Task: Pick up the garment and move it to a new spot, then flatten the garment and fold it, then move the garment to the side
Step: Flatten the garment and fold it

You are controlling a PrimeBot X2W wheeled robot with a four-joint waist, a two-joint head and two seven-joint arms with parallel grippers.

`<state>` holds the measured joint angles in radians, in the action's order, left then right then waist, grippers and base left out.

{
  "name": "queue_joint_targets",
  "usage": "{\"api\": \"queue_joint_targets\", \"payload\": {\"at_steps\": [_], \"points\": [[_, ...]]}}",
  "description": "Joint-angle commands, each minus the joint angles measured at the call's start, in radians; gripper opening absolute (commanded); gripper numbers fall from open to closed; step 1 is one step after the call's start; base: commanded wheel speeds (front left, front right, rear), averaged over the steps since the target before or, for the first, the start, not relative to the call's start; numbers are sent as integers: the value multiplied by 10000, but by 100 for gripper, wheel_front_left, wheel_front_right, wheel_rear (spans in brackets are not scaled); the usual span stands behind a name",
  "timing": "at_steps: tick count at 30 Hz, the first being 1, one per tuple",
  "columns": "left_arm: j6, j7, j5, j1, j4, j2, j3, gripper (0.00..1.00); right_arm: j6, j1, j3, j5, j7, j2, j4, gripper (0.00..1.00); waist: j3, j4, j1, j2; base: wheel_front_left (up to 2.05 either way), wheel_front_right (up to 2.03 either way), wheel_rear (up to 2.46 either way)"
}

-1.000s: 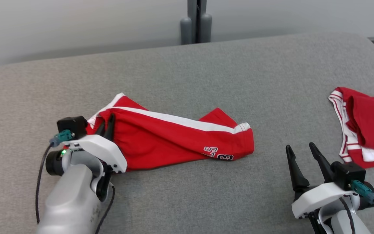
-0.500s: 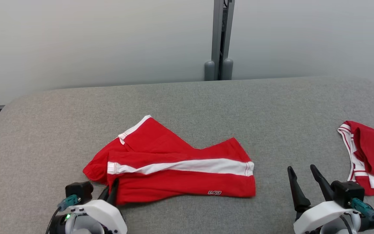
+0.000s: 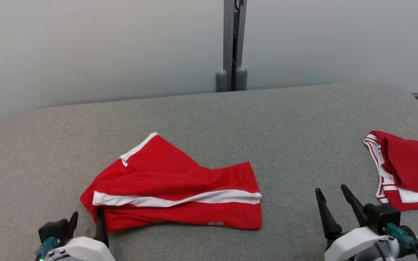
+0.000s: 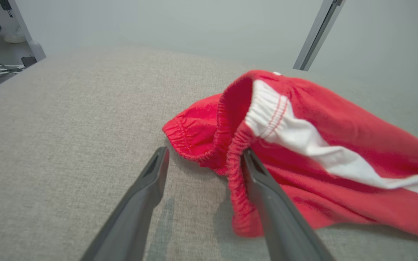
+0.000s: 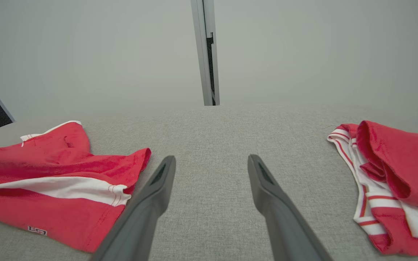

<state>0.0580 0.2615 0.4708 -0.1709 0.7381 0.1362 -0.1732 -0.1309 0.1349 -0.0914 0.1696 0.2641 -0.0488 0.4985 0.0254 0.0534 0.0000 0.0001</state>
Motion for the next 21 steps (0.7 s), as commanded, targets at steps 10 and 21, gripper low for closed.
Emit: {"api": "queue_joint_targets", "payload": {"at_steps": [10, 21], "points": [[313, 45, -1963, 922, -2259, -288, 1467, 100, 3, 86, -70, -111, -2, -49, -548, 100, -6, 108, 0, -1, 0, 0, 0], [11, 47, -2845, 1401, -1516, -607, 1682, 100, 3, 21, -191, 13, -2, -49, -465, 100, 91, 124, 0, -1, 0, 0, 0]]}}
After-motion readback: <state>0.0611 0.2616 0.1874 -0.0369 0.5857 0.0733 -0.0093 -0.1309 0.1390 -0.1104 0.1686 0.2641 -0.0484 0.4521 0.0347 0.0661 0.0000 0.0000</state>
